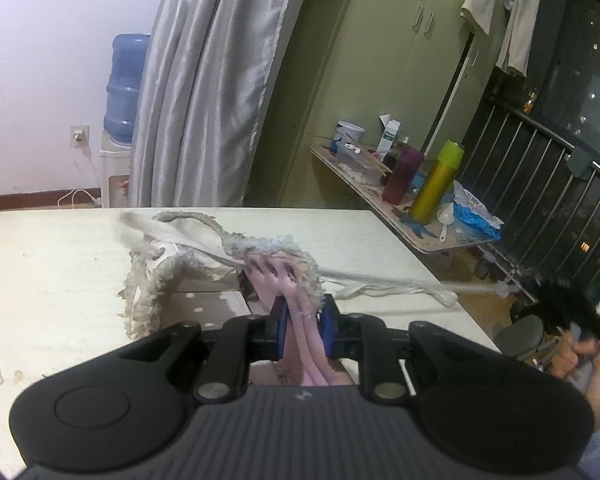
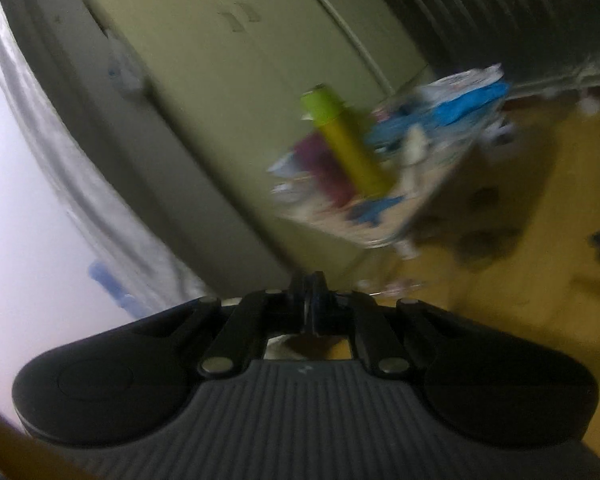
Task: Lace up shoes with both hands
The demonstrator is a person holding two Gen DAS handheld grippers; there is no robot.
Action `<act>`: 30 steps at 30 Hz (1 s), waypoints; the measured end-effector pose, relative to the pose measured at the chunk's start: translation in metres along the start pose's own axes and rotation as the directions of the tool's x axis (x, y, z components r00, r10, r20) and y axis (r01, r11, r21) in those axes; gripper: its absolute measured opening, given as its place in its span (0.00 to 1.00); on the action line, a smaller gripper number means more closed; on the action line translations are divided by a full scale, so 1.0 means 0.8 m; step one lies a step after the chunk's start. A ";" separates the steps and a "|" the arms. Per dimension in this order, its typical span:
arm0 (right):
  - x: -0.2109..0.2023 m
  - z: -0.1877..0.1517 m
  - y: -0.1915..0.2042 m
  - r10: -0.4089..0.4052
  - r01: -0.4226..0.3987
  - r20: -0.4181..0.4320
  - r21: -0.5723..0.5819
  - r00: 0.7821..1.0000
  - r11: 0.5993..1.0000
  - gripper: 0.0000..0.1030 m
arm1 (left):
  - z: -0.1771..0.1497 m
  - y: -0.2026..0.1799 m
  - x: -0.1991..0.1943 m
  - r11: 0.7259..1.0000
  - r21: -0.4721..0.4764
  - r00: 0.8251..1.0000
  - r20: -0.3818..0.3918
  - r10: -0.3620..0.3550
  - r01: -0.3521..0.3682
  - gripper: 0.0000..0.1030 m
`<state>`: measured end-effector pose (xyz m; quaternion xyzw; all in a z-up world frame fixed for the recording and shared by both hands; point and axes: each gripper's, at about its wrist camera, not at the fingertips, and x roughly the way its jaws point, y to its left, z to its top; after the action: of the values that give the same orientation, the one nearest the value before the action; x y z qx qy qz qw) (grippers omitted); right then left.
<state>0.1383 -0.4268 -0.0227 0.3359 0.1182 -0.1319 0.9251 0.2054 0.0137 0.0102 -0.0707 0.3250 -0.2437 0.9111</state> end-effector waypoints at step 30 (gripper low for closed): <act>-0.064 -0.125 0.145 0.148 -0.301 -0.284 -0.631 0.947 0.715 0.32 | 0.003 0.007 -0.002 0.999 -0.033 1.000 -0.017 -0.020 0.019 0.19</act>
<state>0.1151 -0.2674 -0.0129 0.0072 0.2139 0.0698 0.9743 0.2082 0.0194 0.0116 -0.0869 0.3360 -0.2477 0.9045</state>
